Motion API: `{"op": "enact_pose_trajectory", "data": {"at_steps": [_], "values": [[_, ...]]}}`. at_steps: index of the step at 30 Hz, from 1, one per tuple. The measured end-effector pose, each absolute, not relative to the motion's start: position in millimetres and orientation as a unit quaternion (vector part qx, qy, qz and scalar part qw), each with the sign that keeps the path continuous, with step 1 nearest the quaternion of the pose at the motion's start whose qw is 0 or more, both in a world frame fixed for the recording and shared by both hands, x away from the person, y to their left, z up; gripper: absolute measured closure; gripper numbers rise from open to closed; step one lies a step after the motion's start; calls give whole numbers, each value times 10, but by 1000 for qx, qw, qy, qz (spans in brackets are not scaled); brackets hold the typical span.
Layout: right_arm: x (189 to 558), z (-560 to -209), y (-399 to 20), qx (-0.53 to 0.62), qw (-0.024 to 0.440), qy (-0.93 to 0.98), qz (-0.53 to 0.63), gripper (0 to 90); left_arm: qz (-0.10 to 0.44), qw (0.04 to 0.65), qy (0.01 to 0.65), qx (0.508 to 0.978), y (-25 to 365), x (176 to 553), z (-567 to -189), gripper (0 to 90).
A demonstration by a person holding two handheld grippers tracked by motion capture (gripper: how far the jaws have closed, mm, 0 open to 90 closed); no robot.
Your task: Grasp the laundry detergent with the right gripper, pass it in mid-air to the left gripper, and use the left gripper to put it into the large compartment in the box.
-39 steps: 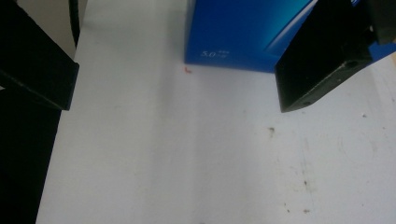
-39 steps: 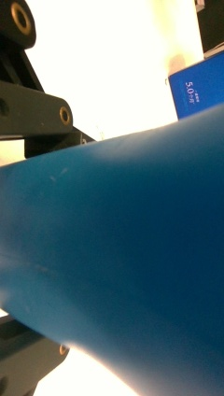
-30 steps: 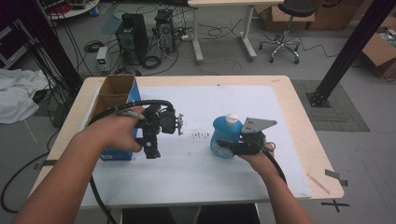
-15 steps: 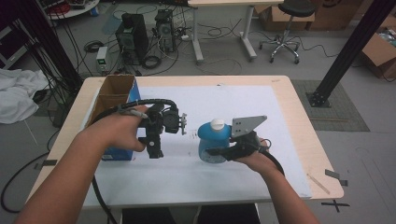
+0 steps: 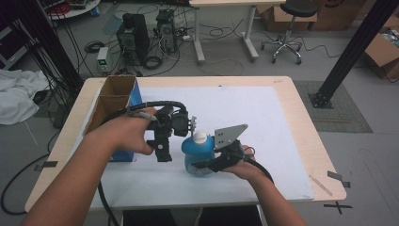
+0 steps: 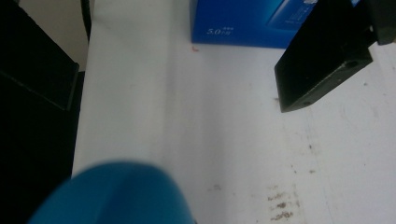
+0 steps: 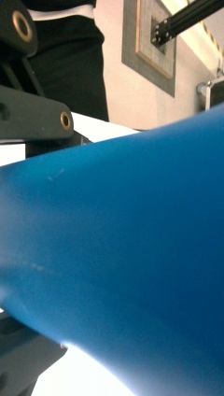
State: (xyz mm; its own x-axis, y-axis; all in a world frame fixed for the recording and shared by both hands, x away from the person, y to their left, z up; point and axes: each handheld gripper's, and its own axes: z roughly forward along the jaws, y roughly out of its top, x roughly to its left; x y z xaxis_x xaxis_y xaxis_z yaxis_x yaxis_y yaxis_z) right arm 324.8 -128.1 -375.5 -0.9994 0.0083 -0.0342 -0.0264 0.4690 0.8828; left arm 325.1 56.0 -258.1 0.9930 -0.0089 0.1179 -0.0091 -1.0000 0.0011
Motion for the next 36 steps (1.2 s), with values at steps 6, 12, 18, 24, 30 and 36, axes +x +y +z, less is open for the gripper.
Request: {"op": "enact_pose_trajectory", "data": {"at_steps": [6,12,18,24,30,36], "values": [[3234,-3821,-1115,-6,5,854,520,476,53,7,-13,998,490,3212,-2567,1],[3246,-3858,-1002,3,-1,852,524,476,51,9,-14,999,464,3175,-2559,1],[3254,-3873,-918,11,0,840,542,475,49,11,-16,999,454,3137,-2572,1],[3222,-3851,-801,-1,1,843,539,475,50,13,-16,999,442,3106,-2582,1],[3201,-3866,-715,-5,2,846,534,474,50,12,-18,998,431,3084,-2586,1],[3187,-3836,-696,2,0,849,528,474,52,11,-16,998,424,3074,-2610,1]]}}
